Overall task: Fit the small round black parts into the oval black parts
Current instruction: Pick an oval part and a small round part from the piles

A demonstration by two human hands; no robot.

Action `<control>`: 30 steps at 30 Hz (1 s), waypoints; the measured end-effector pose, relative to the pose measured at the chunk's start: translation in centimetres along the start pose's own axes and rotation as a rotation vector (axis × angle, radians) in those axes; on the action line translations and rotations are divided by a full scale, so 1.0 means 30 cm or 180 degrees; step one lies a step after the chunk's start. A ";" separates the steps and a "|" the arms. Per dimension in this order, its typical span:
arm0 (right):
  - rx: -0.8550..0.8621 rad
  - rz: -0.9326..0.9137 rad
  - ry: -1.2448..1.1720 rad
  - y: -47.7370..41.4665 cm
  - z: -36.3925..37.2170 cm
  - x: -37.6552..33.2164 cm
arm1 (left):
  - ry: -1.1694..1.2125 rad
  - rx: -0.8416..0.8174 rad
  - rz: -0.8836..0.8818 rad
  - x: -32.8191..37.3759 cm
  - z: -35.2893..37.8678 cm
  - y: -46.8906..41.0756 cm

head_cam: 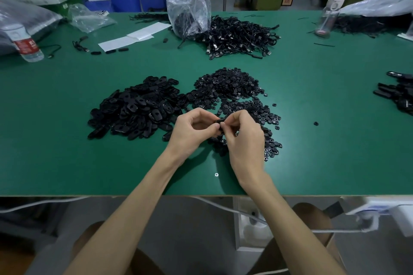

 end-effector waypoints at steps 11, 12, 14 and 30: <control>-0.0127 -0.1058 0.0671 0.032 0.017 -0.040 | 0.0087 0.0299 -0.0131 -0.012 -0.020 -0.001; -0.0133 -0.0996 0.0608 0.031 0.016 -0.039 | 0.0090 0.0327 -0.0139 -0.013 -0.021 -0.002; -0.0116 -0.0878 0.0492 0.027 0.016 -0.036 | 0.0154 0.0380 -0.0148 -0.013 -0.023 -0.001; -0.0527 0.0576 -0.0695 -0.025 0.009 0.034 | 0.0295 0.0125 -0.0057 -0.014 -0.013 -0.001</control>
Point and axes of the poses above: each hand's wrist, its own y-axis away from the middle knuckle, its own z-axis out of the palm, x = y × z, the point moved 3 cm from there along -y, towards the middle knuckle, and after that the axes turned 6 degrees about z, right-handed, at the moved point
